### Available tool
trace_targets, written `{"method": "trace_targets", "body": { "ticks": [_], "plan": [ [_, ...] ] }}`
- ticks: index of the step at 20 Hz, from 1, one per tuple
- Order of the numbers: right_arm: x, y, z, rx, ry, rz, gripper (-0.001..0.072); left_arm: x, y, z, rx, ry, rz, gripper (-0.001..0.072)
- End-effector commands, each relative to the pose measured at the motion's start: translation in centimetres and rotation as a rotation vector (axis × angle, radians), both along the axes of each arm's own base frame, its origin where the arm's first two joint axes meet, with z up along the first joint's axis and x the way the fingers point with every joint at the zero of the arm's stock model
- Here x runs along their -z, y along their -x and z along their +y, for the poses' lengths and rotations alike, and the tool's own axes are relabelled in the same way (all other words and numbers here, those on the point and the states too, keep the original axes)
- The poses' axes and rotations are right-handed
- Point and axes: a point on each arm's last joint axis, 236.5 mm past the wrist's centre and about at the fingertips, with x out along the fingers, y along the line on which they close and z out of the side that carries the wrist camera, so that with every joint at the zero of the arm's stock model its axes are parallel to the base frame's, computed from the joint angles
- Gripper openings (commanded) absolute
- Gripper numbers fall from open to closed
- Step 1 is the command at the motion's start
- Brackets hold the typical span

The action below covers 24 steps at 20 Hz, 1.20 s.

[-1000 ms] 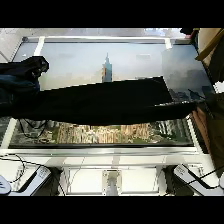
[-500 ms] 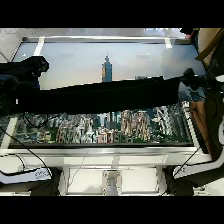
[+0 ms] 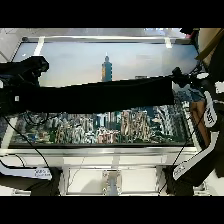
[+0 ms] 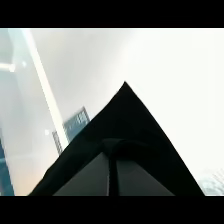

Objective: Fold the clothes and pants, and hang the long-sleeved shirts on hangers.

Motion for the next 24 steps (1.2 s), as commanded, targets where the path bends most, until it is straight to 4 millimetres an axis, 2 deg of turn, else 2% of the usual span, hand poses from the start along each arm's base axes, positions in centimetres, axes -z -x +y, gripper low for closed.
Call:
{"method": "trace_targets", "body": {
  "ticks": [1, 7, 8, 9, 10, 13, 15, 16, 19, 22, 24],
  "plan": [
    [0.2, -1.2, -0.9, 0.076, -0.015, -0.020, 0.0005, 0.7, -0.6, 0.4, -0.040, 0.027, -0.027, 0.0011],
    [-0.5, -2.0, -1.1, 0.124, -0.028, -0.054, 0.0007, 0.4, -2.0, 0.7, -0.058, 0.026, -0.098, 0.0018],
    [-0.7, -2.2, -1.0, 0.126, -0.023, -0.063, 0.0043, 0.3, -2.1, 0.8, -0.059, 0.028, -0.104, 0.0189],
    [-1.1, -2.5, -0.9, 0.126, -0.019, -0.073, 0.0212, 0.2, -2.2, 0.8, -0.069, 0.035, -0.116, 0.0374],
    [-1.6, -2.7, -0.9, 0.119, -0.020, -0.081, 0.0338, 0.0, -2.2, 0.8, -0.097, 0.060, -0.131, 0.0429],
    [-3.3, -2.4, -0.3, 0.043, -0.022, -0.071, 0.0338, -1.3, -2.1, 0.9, -0.109, 0.064, -0.159, 0.0430],
    [-4.3, -0.9, -1.1, -0.048, 0.015, -0.016, 0.0338, -3.9, -1.8, 1.0, -0.108, 0.044, -0.200, 0.0431],
    [-4.6, 0.4, -1.8, -0.099, 0.033, 0.029, 0.0338, -5.8, -1.4, 1.2, -0.113, 0.029, -0.233, 0.0431],
    [-4.9, 5.6, -4.0, -0.227, 0.073, 0.193, 0.0338, -13.6, 1.0, 2.5, -0.140, -0.045, -0.362, 0.0430],
    [-3.2, 10.3, -5.9, -0.307, 0.117, 0.356, 0.0337, -21.3, 4.0, 1.7, -0.122, -0.138, -0.475, 0.0431],
    [-2.2, 11.5, -7.5, -0.302, 0.186, 0.424, 0.0338, -25.3, 5.7, 0.2, -0.098, -0.185, -0.533, 0.0429]
  ]
}}
